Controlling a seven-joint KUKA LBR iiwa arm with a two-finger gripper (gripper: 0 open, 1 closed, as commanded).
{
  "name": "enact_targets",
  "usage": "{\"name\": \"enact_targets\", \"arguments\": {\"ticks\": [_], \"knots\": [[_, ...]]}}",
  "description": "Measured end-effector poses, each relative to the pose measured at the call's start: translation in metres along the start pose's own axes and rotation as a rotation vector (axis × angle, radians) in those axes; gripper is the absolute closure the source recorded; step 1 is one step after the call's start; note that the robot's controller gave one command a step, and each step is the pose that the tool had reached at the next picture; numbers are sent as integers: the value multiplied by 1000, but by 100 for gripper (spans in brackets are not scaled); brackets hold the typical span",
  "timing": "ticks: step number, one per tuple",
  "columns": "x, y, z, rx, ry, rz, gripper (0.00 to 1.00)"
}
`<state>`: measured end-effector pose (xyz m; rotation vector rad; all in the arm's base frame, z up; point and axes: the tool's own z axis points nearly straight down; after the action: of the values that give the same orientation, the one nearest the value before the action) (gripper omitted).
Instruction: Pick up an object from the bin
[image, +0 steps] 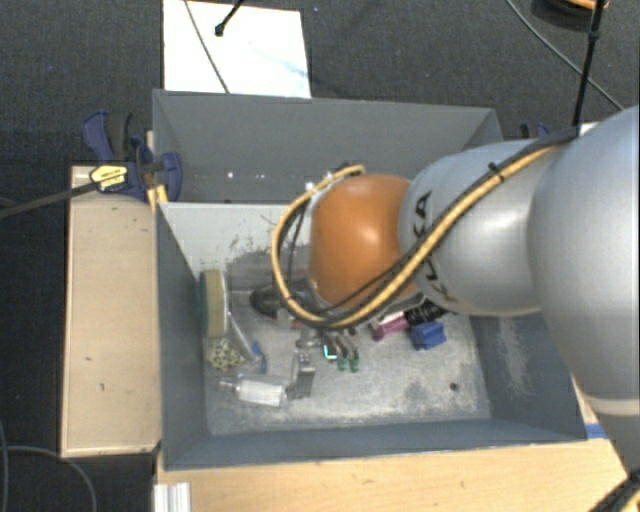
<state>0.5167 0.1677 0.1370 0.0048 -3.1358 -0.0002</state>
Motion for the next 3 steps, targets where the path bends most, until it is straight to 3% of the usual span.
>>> {"name": "enact_targets", "arguments": {"ticks": [1, 2, 3], "knots": [[28, 45, 70, -1, -1, 38, 0], [40, 48, 36, -2, -11, -55, 0], [39, 31, 14, -3, -14, 12, 0]]}}
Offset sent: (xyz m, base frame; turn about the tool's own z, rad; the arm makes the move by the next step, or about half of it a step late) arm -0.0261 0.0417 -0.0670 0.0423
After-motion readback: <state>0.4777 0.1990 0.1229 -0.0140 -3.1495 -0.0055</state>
